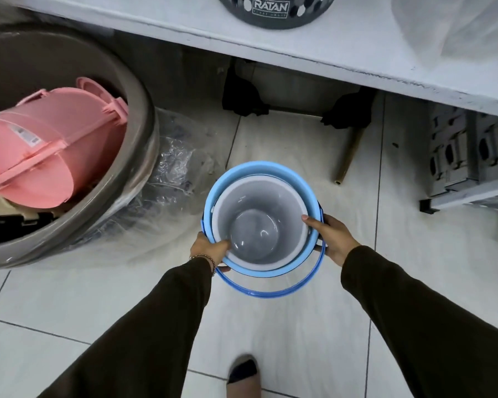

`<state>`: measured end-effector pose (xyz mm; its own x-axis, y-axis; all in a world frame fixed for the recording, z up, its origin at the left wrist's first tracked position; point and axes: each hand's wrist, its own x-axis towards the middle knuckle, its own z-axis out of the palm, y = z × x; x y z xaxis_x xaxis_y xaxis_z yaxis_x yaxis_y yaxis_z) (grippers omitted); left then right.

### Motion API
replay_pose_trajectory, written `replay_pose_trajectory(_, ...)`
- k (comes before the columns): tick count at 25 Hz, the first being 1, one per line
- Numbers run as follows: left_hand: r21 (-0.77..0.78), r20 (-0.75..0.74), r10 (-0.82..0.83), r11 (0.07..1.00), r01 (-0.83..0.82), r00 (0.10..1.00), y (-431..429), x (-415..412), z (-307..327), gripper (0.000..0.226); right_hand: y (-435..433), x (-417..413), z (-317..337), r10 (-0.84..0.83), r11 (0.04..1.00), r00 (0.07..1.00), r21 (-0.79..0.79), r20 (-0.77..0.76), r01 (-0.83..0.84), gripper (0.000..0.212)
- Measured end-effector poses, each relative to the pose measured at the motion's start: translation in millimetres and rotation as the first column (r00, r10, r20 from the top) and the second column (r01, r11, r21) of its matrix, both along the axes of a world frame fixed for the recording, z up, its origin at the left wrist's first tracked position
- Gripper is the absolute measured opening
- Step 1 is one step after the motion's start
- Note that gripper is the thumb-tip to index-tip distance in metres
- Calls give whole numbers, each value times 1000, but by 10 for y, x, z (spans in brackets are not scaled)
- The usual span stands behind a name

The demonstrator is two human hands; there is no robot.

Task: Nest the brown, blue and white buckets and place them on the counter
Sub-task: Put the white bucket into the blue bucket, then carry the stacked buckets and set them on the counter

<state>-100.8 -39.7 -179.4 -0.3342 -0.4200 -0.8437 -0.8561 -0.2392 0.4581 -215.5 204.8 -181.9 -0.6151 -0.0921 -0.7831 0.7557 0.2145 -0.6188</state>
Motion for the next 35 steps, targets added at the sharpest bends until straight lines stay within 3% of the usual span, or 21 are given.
replay_pose_trajectory(7,-42,-74,-115,993,112,991,-43,202,575,38,154,323,467,-30,1000,999,8,-12,30,65)
replay_pose_trajectory(13,-165,-169,-218,968,190,961,32,398,1558,34,303,633,1394,-75,997,990,-46,-119,70,71)
replay_pose_trajectory(21,-316,-303,-327,921,229,895,-105,1000,3983,30,299,1368,3851,-144,986,934,-122,-328,110,67)
replay_pose_trajectory(26,-522,-365,-419,831,190,831,-151,1142,5453,58,249,1572,5295,-177,983,830,-133,-529,125,81)
replay_pose_trajectory(30,-597,-461,-432,797,90,775,-182,1038,6444,54,186,1411,6262,-188,982,733,-105,-653,158,91)
replay_pose_trajectory(35,-574,-602,-410,818,-15,685,-411,387,7206,39,-18,753,7186,-184,983,632,-151,-753,106,79)
